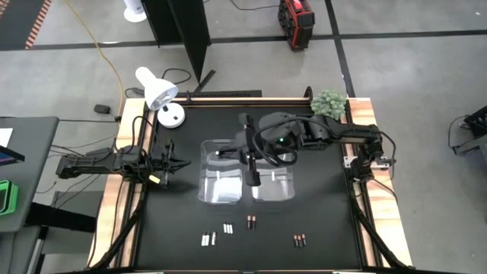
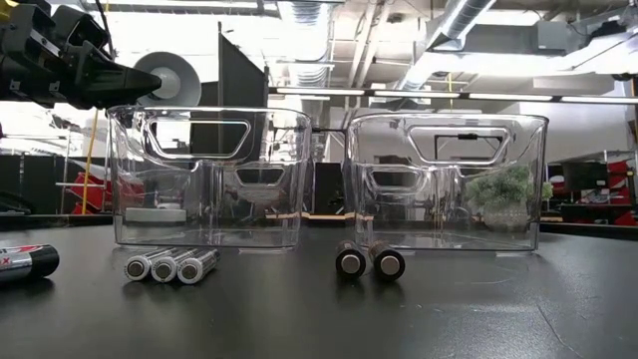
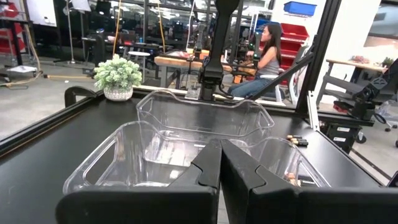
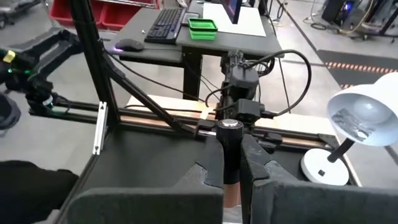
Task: Sort batteries
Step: Put the black battery into the right transparent bin
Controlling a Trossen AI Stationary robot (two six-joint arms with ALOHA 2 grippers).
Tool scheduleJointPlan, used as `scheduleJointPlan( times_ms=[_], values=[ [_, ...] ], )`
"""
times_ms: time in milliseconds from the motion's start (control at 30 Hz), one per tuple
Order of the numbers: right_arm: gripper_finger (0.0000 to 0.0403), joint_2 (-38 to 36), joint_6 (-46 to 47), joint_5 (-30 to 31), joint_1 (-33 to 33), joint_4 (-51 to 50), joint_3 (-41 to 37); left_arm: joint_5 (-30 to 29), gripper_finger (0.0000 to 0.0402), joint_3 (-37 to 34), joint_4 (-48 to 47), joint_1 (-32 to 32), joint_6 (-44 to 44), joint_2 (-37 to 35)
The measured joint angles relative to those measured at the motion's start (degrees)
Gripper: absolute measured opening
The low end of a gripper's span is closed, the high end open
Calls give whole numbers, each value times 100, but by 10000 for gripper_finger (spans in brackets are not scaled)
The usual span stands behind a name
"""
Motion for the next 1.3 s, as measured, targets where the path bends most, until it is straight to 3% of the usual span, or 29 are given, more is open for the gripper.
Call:
scheduleJointPlan(
  times_ms=[600, 1300],
  values=[
    [14, 2, 635, -22, -102, -17, 0, 0, 0, 0, 1, -1, 0, 0],
    [14, 9, -1232, 89, 215, -985, -52, 0, 0, 0, 2, 0, 0, 1]
  ],
)
